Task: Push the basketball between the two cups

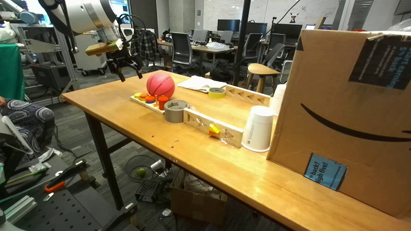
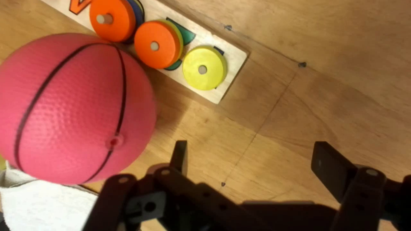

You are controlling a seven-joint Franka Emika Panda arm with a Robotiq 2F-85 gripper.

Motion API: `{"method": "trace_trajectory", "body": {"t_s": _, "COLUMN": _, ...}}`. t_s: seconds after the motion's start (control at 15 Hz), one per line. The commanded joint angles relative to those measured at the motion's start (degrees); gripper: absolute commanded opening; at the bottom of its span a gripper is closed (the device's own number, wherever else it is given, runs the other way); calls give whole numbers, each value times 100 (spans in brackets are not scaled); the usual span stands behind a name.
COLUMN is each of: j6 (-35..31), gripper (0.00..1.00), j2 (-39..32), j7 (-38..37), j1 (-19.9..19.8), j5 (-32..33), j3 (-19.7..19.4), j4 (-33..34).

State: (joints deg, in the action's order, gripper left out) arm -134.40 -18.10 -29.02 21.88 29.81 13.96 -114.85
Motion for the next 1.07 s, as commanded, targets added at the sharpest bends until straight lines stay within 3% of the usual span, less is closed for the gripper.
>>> {"method": "trace_trajectory", "body": {"t_s": 0.0, "j6": 40, "gripper": 100, "j2": -305, "j7": 417, "j1": 66, "j5": -207, "j3": -171, "j4": 456}}
{"method": "trace_trajectory", "body": {"t_s": 0.4, "j6": 88, "gripper": 100, "j2": -625, "j7": 868, "j1": -149, "j5": -460, "j3": -575, "j4": 635}}
{"method": "trace_trajectory", "body": {"t_s": 0.53, "j6": 443, "gripper": 100, "j2": -538, "j7": 921, "j1": -206, "j5": -264, "j3": -882, "j4": 789}}
{"method": "trace_trajectory", "body": {"t_s": 0.8, "j6": 1142, "gripper": 100, "j2": 258, "j7": 570, "j1": -284, "j5": 468, "j3": -1409, "j4": 856}}
{"method": "trace_trajectory", "body": {"t_s": 1.0, "j6": 1292, "gripper": 100, "j2": 971, "j7": 411, "j1": -345, "j5": 969, "j3": -1245, "j4": 485}}
